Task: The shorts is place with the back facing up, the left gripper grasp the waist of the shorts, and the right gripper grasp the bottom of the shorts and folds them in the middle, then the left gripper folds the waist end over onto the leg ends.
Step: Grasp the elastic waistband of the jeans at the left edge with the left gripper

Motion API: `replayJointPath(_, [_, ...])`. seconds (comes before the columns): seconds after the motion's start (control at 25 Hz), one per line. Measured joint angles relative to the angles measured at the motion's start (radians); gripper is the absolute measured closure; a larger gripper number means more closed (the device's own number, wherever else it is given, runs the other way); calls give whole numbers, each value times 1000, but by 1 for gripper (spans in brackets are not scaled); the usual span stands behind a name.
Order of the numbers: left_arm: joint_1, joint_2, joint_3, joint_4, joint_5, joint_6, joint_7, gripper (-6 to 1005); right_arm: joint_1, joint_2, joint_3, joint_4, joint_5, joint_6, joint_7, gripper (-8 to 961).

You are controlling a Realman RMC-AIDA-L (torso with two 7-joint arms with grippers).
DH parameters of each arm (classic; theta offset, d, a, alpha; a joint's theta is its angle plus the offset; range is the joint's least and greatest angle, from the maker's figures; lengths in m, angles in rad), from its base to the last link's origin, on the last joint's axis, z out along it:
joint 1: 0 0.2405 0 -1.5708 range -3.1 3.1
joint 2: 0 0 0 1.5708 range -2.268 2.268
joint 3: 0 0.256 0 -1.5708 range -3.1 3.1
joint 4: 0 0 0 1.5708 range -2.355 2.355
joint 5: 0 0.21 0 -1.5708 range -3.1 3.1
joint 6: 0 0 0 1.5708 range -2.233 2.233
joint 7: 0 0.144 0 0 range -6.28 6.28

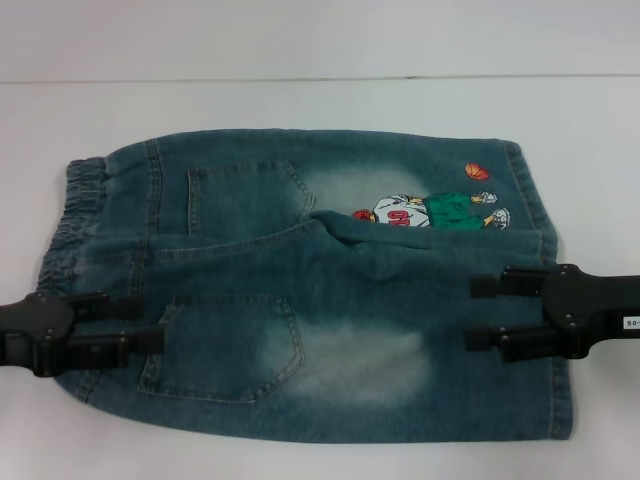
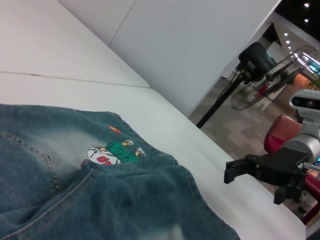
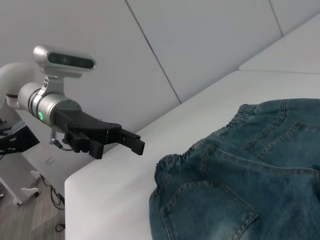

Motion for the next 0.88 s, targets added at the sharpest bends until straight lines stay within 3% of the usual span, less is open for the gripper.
replayJointPath(0.44, [-6, 5, 21, 1, 1, -7, -58, 147, 5, 0, 0, 0, -1, 11, 0, 11])
replayJointPath(0.72, [-49, 56, -48, 77, 69, -23, -379, 147, 17, 0, 0, -3, -2, 15, 0, 12])
replayJointPath(0.88, [-93, 82, -62, 122, 220, -31, -558, 146, 24, -3, 0, -4, -2, 15, 0, 12])
